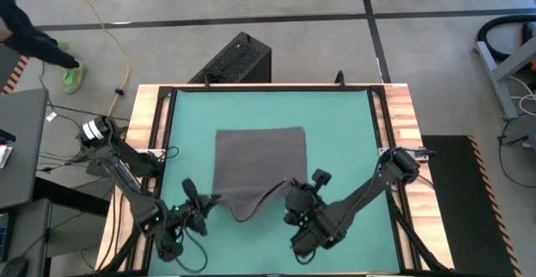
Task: Roll towel into tight, uniform cylinder
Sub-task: Roll the gray towel
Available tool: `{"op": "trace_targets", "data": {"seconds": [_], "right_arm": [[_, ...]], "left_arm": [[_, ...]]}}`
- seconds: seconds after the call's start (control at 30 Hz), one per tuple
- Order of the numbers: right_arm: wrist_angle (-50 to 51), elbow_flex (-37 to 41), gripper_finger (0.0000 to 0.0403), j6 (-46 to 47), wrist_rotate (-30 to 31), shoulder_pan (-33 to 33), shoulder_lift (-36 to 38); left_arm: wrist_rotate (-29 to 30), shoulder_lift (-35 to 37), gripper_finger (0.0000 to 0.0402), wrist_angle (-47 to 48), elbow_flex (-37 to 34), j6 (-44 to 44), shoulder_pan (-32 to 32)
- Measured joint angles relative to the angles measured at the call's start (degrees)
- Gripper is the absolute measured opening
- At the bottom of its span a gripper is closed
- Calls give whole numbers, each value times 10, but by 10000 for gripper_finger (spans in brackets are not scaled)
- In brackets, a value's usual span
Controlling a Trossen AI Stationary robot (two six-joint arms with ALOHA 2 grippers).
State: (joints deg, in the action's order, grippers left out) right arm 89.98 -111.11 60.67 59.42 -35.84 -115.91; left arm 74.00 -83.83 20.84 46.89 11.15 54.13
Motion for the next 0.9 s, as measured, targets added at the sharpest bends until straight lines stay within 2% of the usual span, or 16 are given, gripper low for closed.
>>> {"op": "trace_targets", "data": {"seconds": [0.13, 0.3, 0.5, 0.67, 0.9], "right_arm": [[0, 0, 17, -42, 1, 27, 22], [0, 21, 17, -57, -33, 69, 29], [1, 82, 17, -53, -101, 117, 29], [1, 121, 17, -61, -98, 145, 29], [0, 130, 17, -87, -100, 179, 28]], "left_arm": [[-4, 32, 0, 47, 0, 5, -46], [-49, 49, 0, 109, 0, 66, -107], [-70, 49, 0, 146, 0, 101, -154], [-95, 49, 0, 170, 0, 110, -184], [-132, 49, 0, 204, -1, 136, -243]]}}
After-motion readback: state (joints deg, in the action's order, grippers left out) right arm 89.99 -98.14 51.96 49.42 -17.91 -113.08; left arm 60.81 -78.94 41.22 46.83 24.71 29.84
